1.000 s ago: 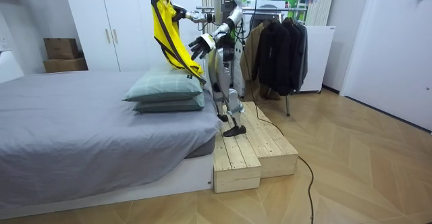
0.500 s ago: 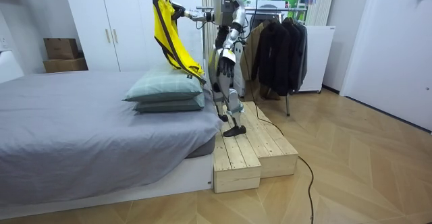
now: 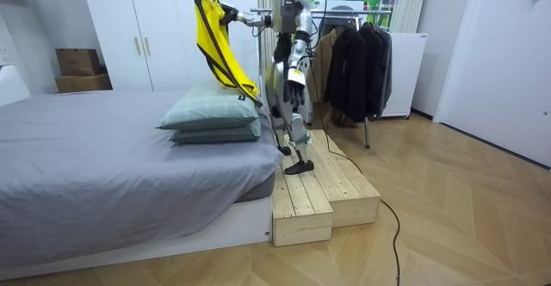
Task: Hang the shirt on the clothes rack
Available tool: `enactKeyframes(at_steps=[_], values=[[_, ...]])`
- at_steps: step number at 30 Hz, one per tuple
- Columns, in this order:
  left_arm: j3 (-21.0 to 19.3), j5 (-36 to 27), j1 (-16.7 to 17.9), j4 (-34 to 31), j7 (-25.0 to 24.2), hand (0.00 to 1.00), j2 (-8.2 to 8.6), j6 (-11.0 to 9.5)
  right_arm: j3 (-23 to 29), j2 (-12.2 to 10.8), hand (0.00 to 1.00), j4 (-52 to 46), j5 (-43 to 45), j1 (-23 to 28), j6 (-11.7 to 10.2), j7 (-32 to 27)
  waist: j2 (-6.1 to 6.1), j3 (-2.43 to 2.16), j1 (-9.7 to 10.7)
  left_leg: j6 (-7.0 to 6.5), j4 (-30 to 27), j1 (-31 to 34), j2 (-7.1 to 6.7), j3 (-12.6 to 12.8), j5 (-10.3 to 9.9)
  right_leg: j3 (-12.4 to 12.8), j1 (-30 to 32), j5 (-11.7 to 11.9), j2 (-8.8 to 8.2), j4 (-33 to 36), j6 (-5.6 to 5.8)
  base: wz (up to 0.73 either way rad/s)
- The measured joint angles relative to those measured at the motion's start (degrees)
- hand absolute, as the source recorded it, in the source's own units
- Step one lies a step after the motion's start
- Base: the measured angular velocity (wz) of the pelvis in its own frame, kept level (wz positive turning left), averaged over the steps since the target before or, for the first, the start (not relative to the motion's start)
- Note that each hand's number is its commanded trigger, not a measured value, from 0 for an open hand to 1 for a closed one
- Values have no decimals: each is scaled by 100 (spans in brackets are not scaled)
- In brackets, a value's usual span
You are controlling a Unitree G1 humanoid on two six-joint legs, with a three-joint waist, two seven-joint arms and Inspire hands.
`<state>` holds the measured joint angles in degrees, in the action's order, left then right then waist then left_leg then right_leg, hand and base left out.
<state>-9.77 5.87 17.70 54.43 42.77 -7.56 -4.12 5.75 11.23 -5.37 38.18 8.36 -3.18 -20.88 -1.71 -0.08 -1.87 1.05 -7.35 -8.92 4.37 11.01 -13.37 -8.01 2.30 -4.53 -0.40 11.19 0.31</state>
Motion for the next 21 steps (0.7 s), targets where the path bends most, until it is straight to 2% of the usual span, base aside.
enactKeyframes(at_steps=[5, 8, 11, 12, 13, 14, 15, 16, 17, 18, 19, 20, 21], values=[[85, 241, -102, -98, -225, 0, -51, 7, 1, 0, 100, 24, 10, 243, 4, -1, -7, 14, 109, -3, -5, 33, -13, 221, -4, 180, 205, 2, 22, 159, -2, -26], [321, 399, -268, -99, -420, 0, -131, 7, -7, 0, 100, 25, 18, 234, 4, -3, -43, 26, 149, 2, -5, 45, -10, 483, -13, 366, 382, 23, 74, 239, -30, -44], [452, 400, -436, -28, -591, 0, -156, 29, -54, -2, 100, 12, 100, 207, 4, -6, -113, 24, 179, 3, -49, 56, -4, 963, -39, 720, 620, 139, 190, 300, -68, -80], [450, 405, -508, 26, -653, 0, -154, 55, -104, -4, 100, 12, 100, 194, 7, -6, -140, 24, 208, 1, -71, 53, 7, 1223, -46, 910, 682, 248, 265, 231, -78, -102], [447, 403, -580, 137, -723, 0, -163, 74, -170, -1, 100, 12, 34, 185, 27, -6, -160, 33, 202, 0, -118, 32, 21, 1543, -47, 966, 726, 395, 319, 128, -112, -117], [447, 403, -609, 153, -744, 0, -162, 89, -214, -1, 100, 13, -7, 171, 33, -6, -164, 34, 153, 1, -118, 4, 30, 1783, -48, 875, 755, 492, 359, 62, -175, -154], [426, 382, -646, 169, -753, 0, -160, 123, -308, -22, 100, 13, -22, 131, 29, -6, -154, 48, 43, 5, -126, -24, 97, 2209, -59, 313, 749, 651, 372, -98, -376, -160], [440, 349, -685, 260, -758, 0, -151, 170, -332, -15, 100, 9, 20, 110, 14, -16, -52, 110, 26, 65, -151, -73, 225, 2662, -190, -682, 745, 461, 271, 129, -572, -137], [450, 331, -710, 326, -768, 0, -145, 206, -322, -8, 100, 24, 26, 119, 20, -40, -36, 121, 49, 84, -145, -125, 225, 2789, -238, -1083, 768, 100, 132, 562, -574, -90], [462, 313, -711, 349, -780, 0, -138, 312, -337, 18, 100, 83, 53, 121, 66, -112, -33, 119, -1, 134, -160, -227, 188, 3133, -287, -1453, 765, -506, -211, 1347, -510, -60], [507, 289, -681, 348, -779, 0, -150, 364, -346, 20, 100, 103, 54, 120, 76, -151, -31, 118, -13, 177, -208, -264, 185, 3333, -331, -1509, 751, -724, -376, 1617, -437, -78], [571, 243, -613, 348, -783, 0, -203, 462, -413, 19, 100, 167, 50, 85, 71, -242, -84, 114, -1, 241, -420, -307, 187, 3637, -424, -1520, 742, -1016, -671, 1856, -252, -79], [539, 242, -556, 351, -787, 0, -236, 582, -539, 12, 100, 285, 55, -57, 70, -243, -168, 137, 23, 268, -778, -255, 236, 3722, -513, -1323, 816, -1112, -621, 1804, -326, -96]])
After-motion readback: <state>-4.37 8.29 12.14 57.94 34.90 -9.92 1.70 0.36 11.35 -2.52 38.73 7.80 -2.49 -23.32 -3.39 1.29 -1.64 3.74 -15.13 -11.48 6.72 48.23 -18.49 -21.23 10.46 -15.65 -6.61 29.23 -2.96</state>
